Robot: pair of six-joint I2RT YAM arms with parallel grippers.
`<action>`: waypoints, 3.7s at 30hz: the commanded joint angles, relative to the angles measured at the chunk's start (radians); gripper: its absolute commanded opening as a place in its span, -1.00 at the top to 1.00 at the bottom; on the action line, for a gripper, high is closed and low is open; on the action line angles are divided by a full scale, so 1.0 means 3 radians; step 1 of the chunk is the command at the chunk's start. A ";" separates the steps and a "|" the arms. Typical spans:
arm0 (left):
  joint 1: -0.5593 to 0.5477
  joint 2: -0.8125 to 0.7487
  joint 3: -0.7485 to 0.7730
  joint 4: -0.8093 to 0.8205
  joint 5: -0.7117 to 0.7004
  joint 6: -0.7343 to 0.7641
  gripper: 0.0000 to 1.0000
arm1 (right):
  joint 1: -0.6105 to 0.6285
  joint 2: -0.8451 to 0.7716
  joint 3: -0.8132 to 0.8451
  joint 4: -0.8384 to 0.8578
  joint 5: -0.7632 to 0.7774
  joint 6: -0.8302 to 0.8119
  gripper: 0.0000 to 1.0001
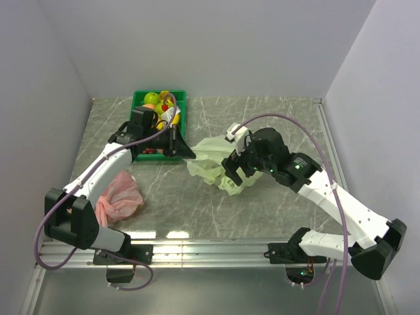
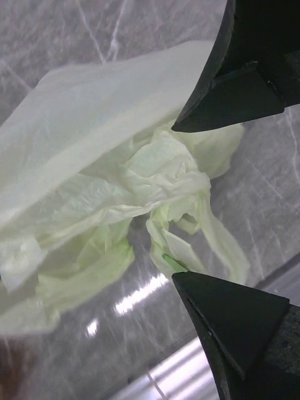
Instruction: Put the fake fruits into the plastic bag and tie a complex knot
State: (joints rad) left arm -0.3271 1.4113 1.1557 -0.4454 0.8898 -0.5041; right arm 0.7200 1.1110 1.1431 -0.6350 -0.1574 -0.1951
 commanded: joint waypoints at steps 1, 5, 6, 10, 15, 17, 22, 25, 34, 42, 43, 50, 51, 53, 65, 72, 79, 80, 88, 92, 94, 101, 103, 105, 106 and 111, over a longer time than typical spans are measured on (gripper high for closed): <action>-0.0009 -0.0133 -0.0027 0.0288 0.0194 -0.0380 0.99 | 0.0059 0.0177 -0.0164 0.0413 0.0886 -0.0055 -0.98; 0.0022 -0.0194 -0.0053 0.0263 0.0347 -0.0345 0.99 | -0.0032 0.0392 -0.0338 0.0378 0.1634 -0.0259 -0.99; 0.0037 -0.0215 -0.0058 0.0273 0.0388 -0.0339 0.99 | -0.0093 0.0423 -0.0389 0.0338 0.1690 -0.0260 -0.99; 0.0170 -0.0281 -0.0028 0.0242 0.0705 -0.0243 0.99 | -0.0548 0.0479 -0.0527 0.0281 0.1517 -0.0260 -0.55; 0.0231 -0.0322 0.0049 -0.0155 0.0792 0.0176 0.99 | -0.1146 0.0587 -0.0344 0.0022 0.0873 -0.0341 0.98; 0.0318 -0.0292 0.0125 -0.0310 0.0782 0.0355 0.99 | -0.1259 0.0541 -0.0282 -0.0077 0.0602 -0.0418 1.00; 0.0604 -0.0057 0.0396 -0.0999 0.0532 0.1168 0.99 | -0.1770 0.0158 -0.0338 -0.0343 0.0402 -0.1010 1.00; 0.0706 0.0076 0.0560 -0.1240 0.0368 0.1526 0.99 | -0.2148 -0.0072 -0.0471 -0.0425 0.0320 -0.1495 1.00; 0.0421 0.0690 0.1199 -0.1992 0.0567 0.2421 0.99 | -0.2120 -0.0375 0.0024 -0.1309 -0.0896 -0.1780 -0.31; -0.0213 0.0696 0.1113 -0.1330 0.0618 0.1530 0.99 | -0.0990 -0.0303 0.0617 -0.0610 -0.0657 -0.0767 -0.89; -0.0219 0.0690 0.1077 -0.1227 0.0613 0.1406 0.99 | -0.0908 -0.0268 0.0638 -0.0568 -0.0581 -0.0680 -0.91; -0.0219 0.0813 0.1235 -0.1098 0.0894 0.1031 0.95 | -0.0294 -0.0160 0.0149 -0.0195 -0.0115 -0.0597 -0.96; -0.0219 0.0859 0.1261 -0.1128 0.0930 0.1051 0.94 | -0.0273 -0.0170 0.0071 -0.0109 -0.0115 -0.0623 -0.97; -0.0224 0.0910 0.1343 -0.1251 0.1037 0.1178 0.92 | -0.0186 -0.0170 -0.0209 0.0025 -0.0023 -0.0674 -0.98; -0.0112 0.1428 0.1998 -0.2277 0.1004 0.2075 0.38 | -0.0273 0.0137 -0.0257 0.0046 0.0040 -0.0424 1.00; 0.0006 0.0032 0.1195 -0.0137 -0.0254 0.0950 -0.84 | -0.0671 -0.0114 -0.0175 -0.0256 -0.0538 0.0307 1.00; -0.0218 -0.1139 -0.0542 0.0860 -0.1260 0.0463 -0.99 | -0.1096 -0.0038 -0.0180 -0.0149 -0.1132 0.1028 1.00; -0.0300 -0.1328 -0.0676 0.0952 -0.1364 0.0534 -0.99 | -0.1147 -0.0032 -0.0185 -0.0133 -0.1193 0.1090 1.00; -0.0944 -0.1279 -0.1111 0.1183 -0.2214 0.0438 -0.99 | -0.1372 0.0004 -0.0297 0.0005 -0.1648 0.1606 1.00; -0.1195 -0.1232 -0.1219 0.1254 -0.2500 0.0331 -0.99 | -0.1464 0.0004 -0.0333 0.0030 -0.1715 0.1739 1.00; -0.1307 -0.1248 -0.1275 0.1300 -0.2643 0.0295 -0.99 | -0.1515 0.0014 -0.0354 0.0025 -0.1720 0.1811 1.00; -0.1512 -0.1146 -0.1311 0.1372 -0.3099 0.0264 -0.90 | -0.1608 0.0014 -0.0425 0.0071 -0.1945 0.1939 1.00; -0.1512 -0.1034 -0.1250 0.1433 -0.3114 0.0320 -0.69 | -0.1613 -0.0001 -0.0471 0.0071 -0.2067 0.1949 1.00; -0.1522 -0.0799 -0.1072 0.1388 -0.3180 0.0336 -0.42 | -0.1613 -0.0022 -0.0497 0.0061 -0.2149 0.1909 1.00; -0.1507 -0.0732 -0.1020 0.1347 -0.3211 0.0366 0.01 | -0.1613 -0.0037 -0.0502 0.0041 -0.2129 0.1853 1.00; -0.0844 -0.0634 -0.0545 0.0766 -0.2288 0.0744 0.99 | -0.1618 -0.0048 -0.0338 -0.0603 -0.1389 0.0709 1.00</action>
State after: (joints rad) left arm -0.6918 1.2438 0.8711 -0.1352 0.0463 -0.3634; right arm 0.2417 1.1194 1.0023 -0.7025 -0.6941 0.2413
